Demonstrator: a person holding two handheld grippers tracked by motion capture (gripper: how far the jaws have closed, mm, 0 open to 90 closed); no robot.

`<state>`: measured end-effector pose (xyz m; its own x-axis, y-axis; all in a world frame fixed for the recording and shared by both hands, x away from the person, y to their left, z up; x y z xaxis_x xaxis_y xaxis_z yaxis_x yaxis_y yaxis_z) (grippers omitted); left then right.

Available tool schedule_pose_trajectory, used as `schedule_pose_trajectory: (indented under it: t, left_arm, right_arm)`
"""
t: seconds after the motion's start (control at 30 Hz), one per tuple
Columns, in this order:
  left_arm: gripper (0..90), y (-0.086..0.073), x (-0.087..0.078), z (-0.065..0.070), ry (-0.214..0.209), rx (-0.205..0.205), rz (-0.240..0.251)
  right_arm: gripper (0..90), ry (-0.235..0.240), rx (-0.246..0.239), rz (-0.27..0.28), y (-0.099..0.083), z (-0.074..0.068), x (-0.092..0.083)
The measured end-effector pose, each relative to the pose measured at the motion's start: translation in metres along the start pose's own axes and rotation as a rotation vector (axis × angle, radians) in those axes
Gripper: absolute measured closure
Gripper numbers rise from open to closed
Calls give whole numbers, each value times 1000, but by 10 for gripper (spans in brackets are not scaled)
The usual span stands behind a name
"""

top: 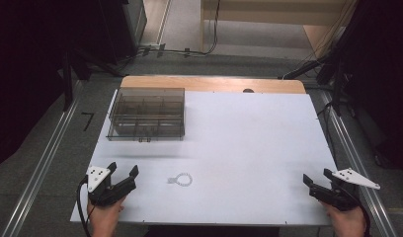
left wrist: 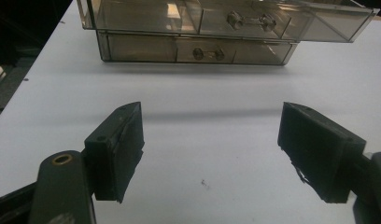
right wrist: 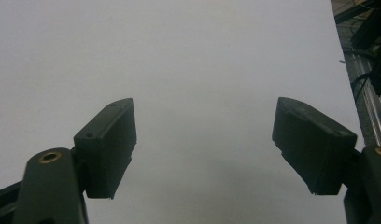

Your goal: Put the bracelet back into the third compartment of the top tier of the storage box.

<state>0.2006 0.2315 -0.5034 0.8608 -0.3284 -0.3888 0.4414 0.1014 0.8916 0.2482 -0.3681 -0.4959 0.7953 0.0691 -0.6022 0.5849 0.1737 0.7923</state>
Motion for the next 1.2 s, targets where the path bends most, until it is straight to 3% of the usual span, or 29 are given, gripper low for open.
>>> schedule_pose_trajectory:
  t: [0.67,1.2]
  left_arm:
    - [226,-1,4,5,-26,5,-18]
    - [226,-4,11,11,-73,19,-61]
  right_arm:
    - [202,6,-10,-6,0,-2,2]
    - [202,4,-14,-7,0,-2,2]
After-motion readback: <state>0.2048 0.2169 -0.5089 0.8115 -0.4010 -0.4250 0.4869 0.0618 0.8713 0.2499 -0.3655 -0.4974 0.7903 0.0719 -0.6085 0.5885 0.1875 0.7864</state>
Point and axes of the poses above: each handheld gripper's, and its own axes: x roughly forward along the jaws, y roughly out of its top, z roughly to its right, the point moved 2 cm from there along x, roughly forward along the jaws, and after that the axes turned 10 degrees about -y, right-handed, at the moved point
